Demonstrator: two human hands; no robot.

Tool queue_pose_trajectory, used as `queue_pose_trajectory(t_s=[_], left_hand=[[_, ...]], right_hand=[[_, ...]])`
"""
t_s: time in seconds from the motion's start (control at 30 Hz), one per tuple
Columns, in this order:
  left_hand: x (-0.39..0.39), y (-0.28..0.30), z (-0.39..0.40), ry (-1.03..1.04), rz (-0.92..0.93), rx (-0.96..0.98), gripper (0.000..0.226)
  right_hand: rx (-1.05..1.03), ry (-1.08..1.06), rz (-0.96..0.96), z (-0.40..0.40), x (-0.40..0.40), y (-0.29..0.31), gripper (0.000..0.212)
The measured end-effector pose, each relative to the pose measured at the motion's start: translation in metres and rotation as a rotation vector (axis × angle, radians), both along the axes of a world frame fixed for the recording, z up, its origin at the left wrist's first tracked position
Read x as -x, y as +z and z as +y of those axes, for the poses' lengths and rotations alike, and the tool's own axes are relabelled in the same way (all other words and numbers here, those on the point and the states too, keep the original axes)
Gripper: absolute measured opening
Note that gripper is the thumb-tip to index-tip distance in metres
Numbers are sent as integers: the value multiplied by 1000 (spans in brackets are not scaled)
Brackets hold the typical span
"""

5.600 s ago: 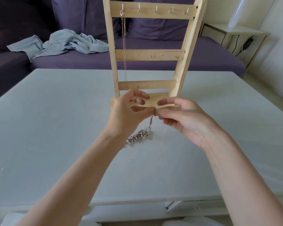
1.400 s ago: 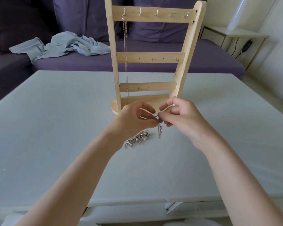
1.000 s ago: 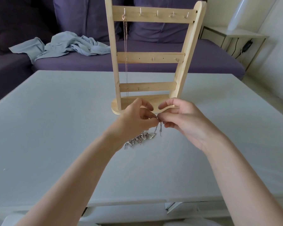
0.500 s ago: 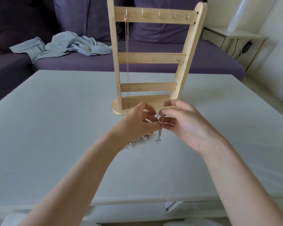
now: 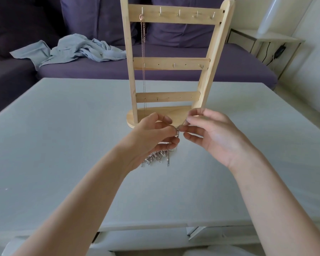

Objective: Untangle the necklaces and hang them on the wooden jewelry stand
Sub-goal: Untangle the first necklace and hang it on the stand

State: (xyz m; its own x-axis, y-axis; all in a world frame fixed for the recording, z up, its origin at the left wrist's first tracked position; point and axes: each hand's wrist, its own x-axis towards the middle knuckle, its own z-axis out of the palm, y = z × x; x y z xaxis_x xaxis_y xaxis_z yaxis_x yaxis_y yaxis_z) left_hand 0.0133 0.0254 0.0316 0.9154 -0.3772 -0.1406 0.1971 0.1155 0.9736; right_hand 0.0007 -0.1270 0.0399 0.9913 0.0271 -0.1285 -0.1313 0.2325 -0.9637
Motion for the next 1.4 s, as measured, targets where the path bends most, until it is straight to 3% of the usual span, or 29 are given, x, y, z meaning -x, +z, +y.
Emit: queue_pose_trajectory(t_s=[0.17, 0.4, 0.63, 0.73, 0.97, 1.2, 1.3, 1.4], left_hand=[[0, 0, 2, -7, 0, 2, 22], [0, -1, 2, 29, -53, -112, 25], [-2, -1, 3, 54, 188, 113, 17], [-1, -1, 0, 99, 226, 102, 16], [1, -5, -10, 167, 87, -77, 11], [2, -4, -8, 237, -27, -121, 13], [1, -1, -2, 173, 12, -66, 8], [0, 1, 4, 89, -64, -150, 12]], right_hand=[[120, 86, -11, 0, 2, 1, 23], [312, 44, -34, 3, 2, -1, 30], [147, 73, -18, 5, 0, 4, 35], [177, 73, -23, 8, 0, 5, 36], [239, 38, -27, 6, 1, 3, 36], [185, 42, -18, 7, 1, 3, 34], [144, 12, -10, 8, -1, 3, 32], [144, -31, 9, 7, -2, 2, 29]])
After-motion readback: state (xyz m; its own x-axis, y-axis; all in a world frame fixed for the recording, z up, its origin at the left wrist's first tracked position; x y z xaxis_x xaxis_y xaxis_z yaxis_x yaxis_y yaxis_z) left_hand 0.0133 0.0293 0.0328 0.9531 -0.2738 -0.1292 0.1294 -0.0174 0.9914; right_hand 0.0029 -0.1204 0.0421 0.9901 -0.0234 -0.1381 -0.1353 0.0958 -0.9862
